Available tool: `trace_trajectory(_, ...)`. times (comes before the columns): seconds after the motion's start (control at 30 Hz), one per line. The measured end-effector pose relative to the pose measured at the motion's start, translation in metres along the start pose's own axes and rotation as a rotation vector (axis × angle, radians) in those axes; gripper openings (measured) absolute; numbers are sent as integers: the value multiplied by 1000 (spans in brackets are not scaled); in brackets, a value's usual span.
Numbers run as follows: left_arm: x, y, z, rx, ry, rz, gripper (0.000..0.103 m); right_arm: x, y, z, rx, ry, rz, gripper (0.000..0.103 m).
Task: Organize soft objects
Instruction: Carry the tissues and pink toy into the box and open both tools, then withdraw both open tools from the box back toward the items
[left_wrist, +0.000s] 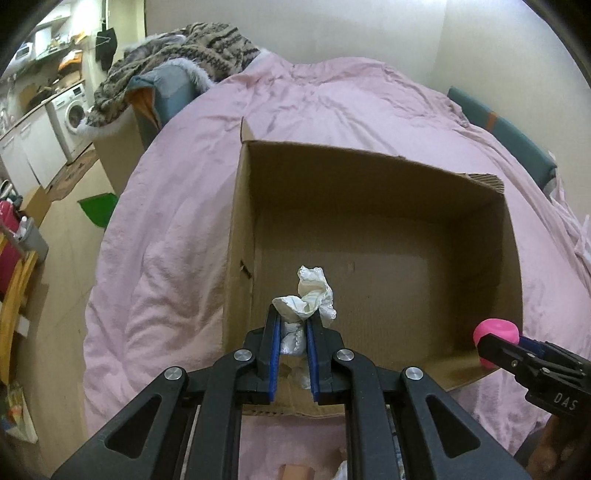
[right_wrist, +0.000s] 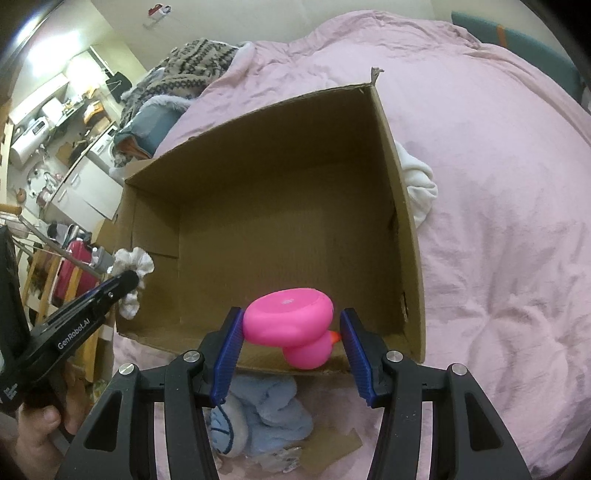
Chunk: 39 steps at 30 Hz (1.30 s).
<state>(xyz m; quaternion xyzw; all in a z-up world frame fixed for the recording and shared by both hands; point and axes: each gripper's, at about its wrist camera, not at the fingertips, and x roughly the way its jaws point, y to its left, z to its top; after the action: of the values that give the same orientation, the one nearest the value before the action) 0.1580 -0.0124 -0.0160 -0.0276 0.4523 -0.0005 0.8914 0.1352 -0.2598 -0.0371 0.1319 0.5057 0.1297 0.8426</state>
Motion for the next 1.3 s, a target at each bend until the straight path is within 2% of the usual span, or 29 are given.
trace_trajectory(0.23,2,-8,-4,25,4,-24,12,2,-1,-4,-5,13,-12,56)
trace_trajectory(0.5,3,-8,-8,37,-1,-17,13,7,-1,-4,10,34,-5,56)
trace_trajectory(0.67,5,-7,-8,29,10,-26,19,6,3,-5,0,29,5,56)
trace_trajectory(0.77,3,-8,-7,38,0,-25,32,4,1,-4,10,23,21,57)
trace_trajectory(0.8,1,-9,-7,40,-6,-21,43,3,1,-4,14,18,24,61)
trace_trajectory(0.83,1,-9,-8,40,-12,-21,58,2,0,-3,18,12,21,72)
trace_trajectory(0.87,-1,-9,-8,38,-19,-19,63,1,-1,-3,24,4,16,80)
trace_trajectory(0.9,-4,-9,-8,30,-32,-13,70,0,-3,-3,33,-7,14,82)
trace_trajectory(1.1,-8,-10,-6,34,-48,-18,71,-1,-8,-2,66,-9,22,84)
trace_trajectory(1.3,-9,-10,-6,28,-49,-18,71,-3,-3,-2,44,-13,18,84)
